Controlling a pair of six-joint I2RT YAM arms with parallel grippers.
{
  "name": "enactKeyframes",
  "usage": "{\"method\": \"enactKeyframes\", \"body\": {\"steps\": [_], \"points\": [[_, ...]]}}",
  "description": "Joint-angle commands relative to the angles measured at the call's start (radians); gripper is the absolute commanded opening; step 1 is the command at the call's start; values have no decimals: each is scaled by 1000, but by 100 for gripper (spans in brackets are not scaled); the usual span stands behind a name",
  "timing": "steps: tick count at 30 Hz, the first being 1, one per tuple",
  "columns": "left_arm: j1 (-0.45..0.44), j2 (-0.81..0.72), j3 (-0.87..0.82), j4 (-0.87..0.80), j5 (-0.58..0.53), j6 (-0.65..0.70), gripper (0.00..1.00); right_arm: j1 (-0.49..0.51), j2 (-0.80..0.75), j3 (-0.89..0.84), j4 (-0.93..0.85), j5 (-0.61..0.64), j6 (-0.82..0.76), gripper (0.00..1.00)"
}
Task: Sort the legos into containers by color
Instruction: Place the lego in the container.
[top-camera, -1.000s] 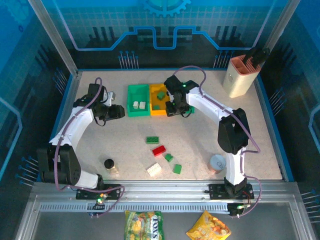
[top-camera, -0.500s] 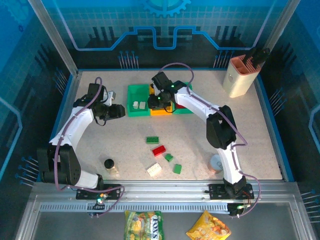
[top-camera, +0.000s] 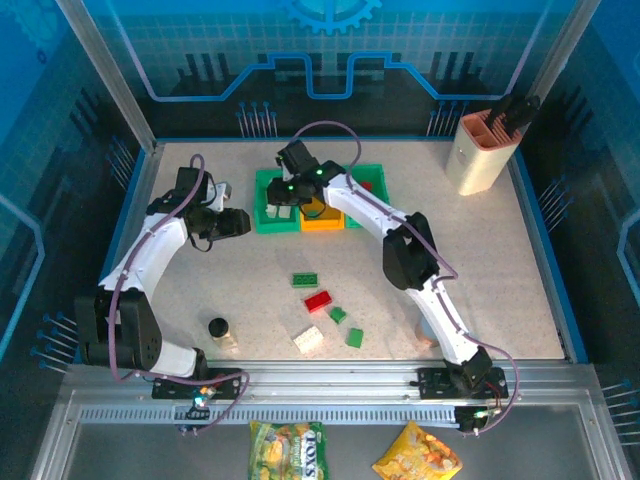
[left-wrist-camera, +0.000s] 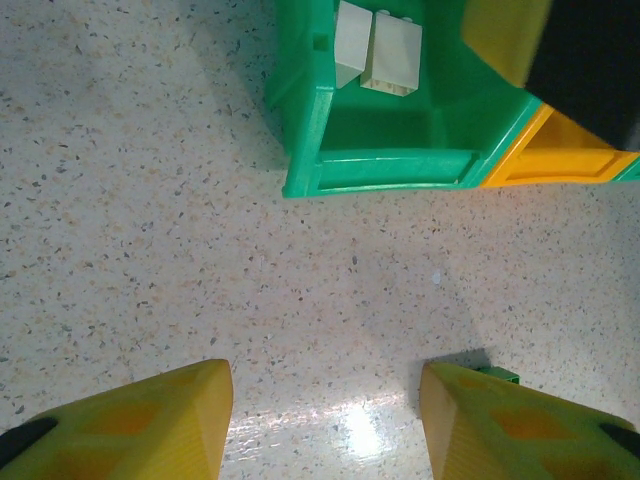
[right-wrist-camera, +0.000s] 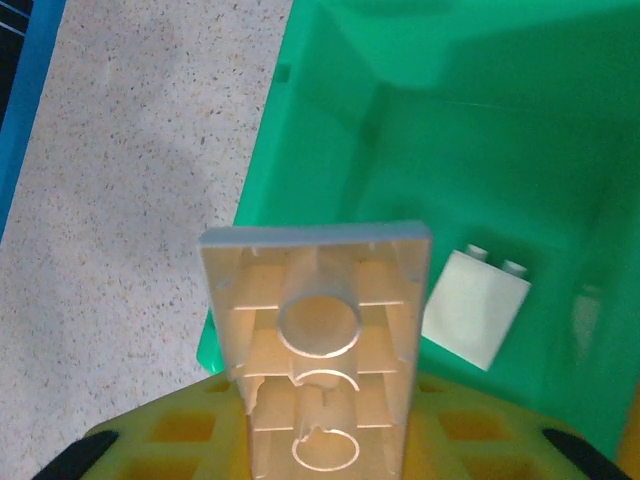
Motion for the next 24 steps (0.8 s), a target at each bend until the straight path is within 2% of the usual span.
{"method": "enactKeyframes", "body": {"steps": [1,11,16,24], "points": [[12,-29,-10,5,19,4,53,21,50,65,35,46,45,33],[13,-26,-10,6,31,1,53,38,116,119,133,141,41,33],[13,-30,-10,4,27,3,53,41,112,138,128,155,32,39],[13,-33,-10,3,27,3,53,46,75,132,104,156,12,44]]}}
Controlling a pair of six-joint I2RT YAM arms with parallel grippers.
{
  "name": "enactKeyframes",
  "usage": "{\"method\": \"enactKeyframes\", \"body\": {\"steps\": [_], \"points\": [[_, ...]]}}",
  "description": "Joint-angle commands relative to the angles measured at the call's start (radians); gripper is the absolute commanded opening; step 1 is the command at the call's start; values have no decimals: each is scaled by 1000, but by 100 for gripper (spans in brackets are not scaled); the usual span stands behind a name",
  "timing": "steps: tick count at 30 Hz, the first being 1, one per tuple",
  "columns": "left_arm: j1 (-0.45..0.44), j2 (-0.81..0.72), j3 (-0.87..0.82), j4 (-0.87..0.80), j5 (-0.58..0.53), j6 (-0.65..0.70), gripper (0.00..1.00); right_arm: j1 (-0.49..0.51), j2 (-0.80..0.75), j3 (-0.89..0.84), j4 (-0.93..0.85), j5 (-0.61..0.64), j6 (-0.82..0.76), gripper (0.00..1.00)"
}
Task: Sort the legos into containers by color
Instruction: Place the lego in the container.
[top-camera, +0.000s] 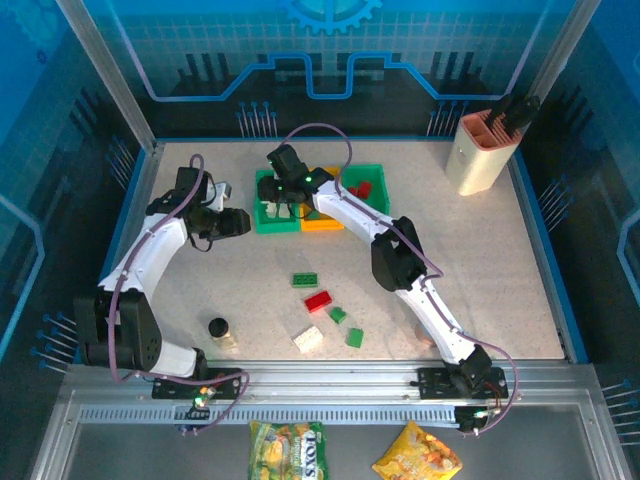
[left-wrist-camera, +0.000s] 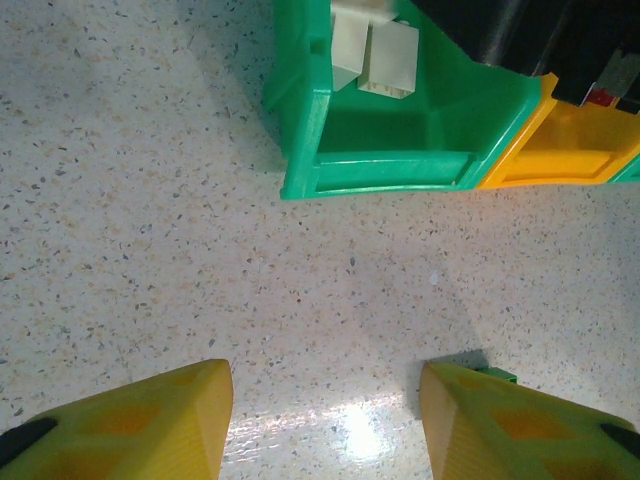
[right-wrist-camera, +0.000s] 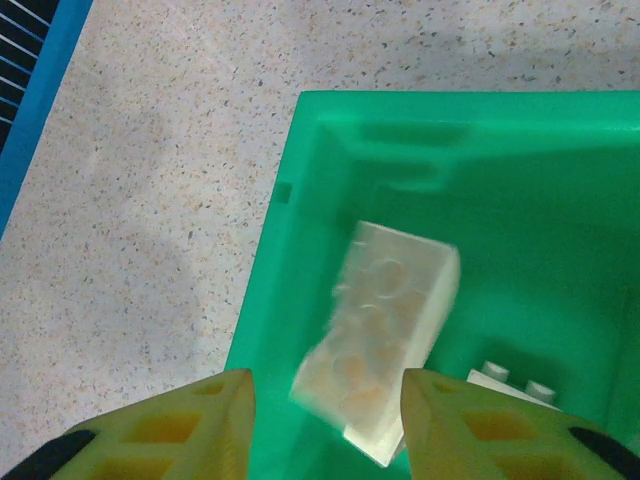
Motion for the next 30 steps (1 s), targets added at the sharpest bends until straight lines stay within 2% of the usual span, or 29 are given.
{"method": "enactKeyframes", "body": {"steps": [1,15,24,30], "points": [[12,-30,-9,1,24,2,53,19,-34,28,-7,15,-20,44],[11,-34,-7,1,22,7,53,42,-149,-50,-94,1,-132,46],[11,-28,0,-3,26,8,54,61,-316,-272,-132,-9,-287,46],[12,-26,3,-6,16,13,54,61,-456,-500,-106,-32,-409,50]]}}
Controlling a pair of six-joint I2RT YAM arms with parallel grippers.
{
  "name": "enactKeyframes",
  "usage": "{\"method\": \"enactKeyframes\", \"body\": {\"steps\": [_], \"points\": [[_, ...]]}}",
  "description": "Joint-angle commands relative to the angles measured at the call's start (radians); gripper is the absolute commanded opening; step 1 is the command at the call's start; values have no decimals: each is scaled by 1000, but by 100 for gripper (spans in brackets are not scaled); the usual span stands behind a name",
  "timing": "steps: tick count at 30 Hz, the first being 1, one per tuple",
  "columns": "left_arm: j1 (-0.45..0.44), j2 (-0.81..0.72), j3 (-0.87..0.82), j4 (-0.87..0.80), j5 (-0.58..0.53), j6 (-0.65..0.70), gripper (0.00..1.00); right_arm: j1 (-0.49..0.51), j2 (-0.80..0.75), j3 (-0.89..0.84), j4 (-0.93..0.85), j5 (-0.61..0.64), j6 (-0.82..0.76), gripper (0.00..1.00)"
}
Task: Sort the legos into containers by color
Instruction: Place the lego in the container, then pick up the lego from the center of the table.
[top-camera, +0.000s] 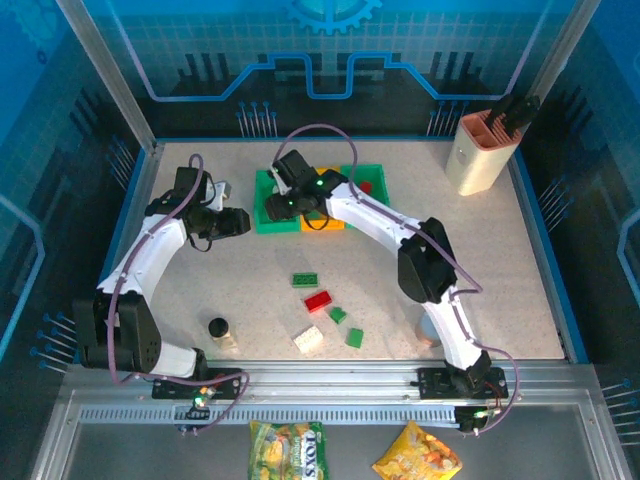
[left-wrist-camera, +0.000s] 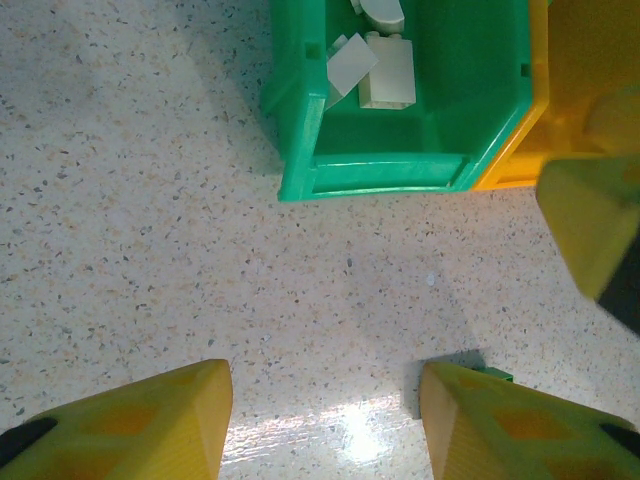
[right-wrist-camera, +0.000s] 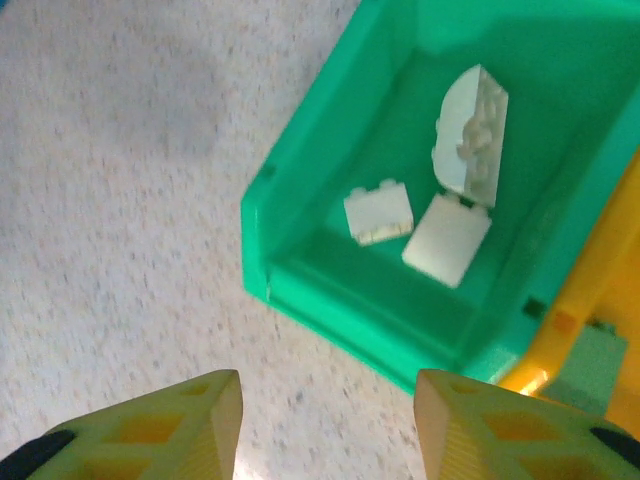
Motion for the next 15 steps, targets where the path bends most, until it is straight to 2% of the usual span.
{"method": "enactKeyframes", "body": {"steps": [1,8,15], "points": [[11,-15,4,-5,15,14,54,14,-102,-112,8,-37,-132,51],[11,-12,4,-6,15,13,54,16,-271,-389,76,-130,-441,54],[12,-8,4,-6,19,14,54,16,-272,-417,-84,-224,-733,55]]}}
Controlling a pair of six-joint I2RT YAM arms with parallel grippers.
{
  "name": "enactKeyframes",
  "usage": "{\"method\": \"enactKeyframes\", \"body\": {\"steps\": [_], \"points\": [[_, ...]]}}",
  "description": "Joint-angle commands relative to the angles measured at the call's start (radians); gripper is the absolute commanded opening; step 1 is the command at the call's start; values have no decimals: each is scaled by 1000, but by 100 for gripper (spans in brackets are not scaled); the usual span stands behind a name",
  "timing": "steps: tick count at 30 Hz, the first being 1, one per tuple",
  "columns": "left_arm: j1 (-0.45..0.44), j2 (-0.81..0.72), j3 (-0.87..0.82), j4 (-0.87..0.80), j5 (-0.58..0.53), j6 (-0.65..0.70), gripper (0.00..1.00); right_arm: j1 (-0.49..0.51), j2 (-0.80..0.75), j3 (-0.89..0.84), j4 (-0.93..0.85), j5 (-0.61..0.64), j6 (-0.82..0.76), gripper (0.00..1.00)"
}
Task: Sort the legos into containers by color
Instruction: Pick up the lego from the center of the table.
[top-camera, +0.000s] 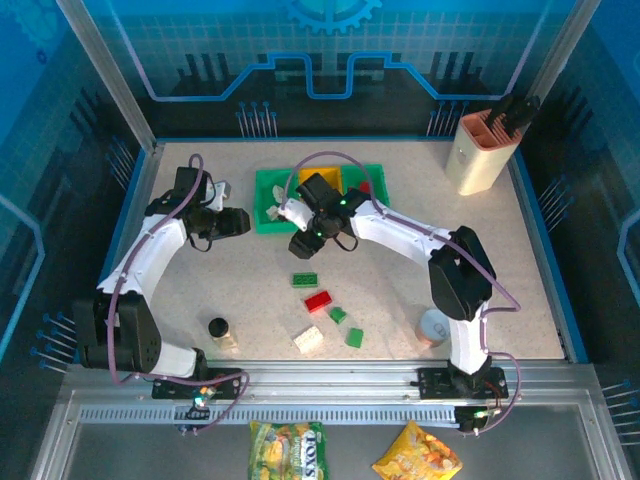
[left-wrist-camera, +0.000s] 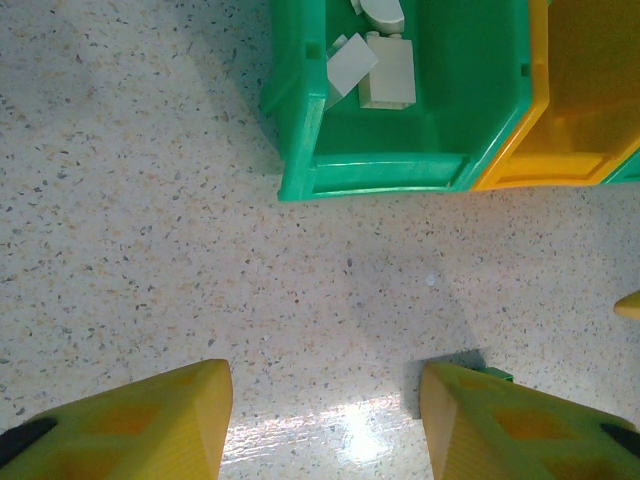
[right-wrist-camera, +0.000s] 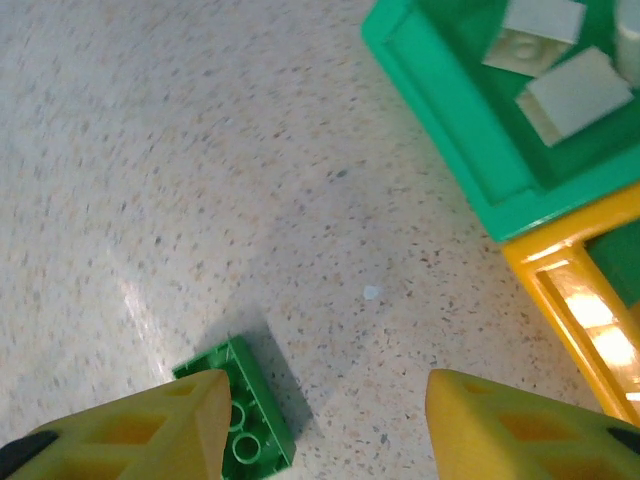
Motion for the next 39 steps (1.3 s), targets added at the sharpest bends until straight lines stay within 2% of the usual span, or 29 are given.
{"method": "enactKeyframes", "body": {"steps": [1,3,13,29,39], "points": [[12,-8,4,-7,20,14,54,16,-20,-18,-95,-84,-226,55],[11,-9,4,-7,18,13,54,17,-19,-28,-108,-104,-296,56],[12,-11,3,-10,4,19,54,72,-10,-134,-20,-24,-566,60],[12,-13,3,-11,3,20,54,82,91,-137,0,8,-559,62],[12,-19,1,-6,2,22,54,74,132,-118,-32,45,-537,57]]}}
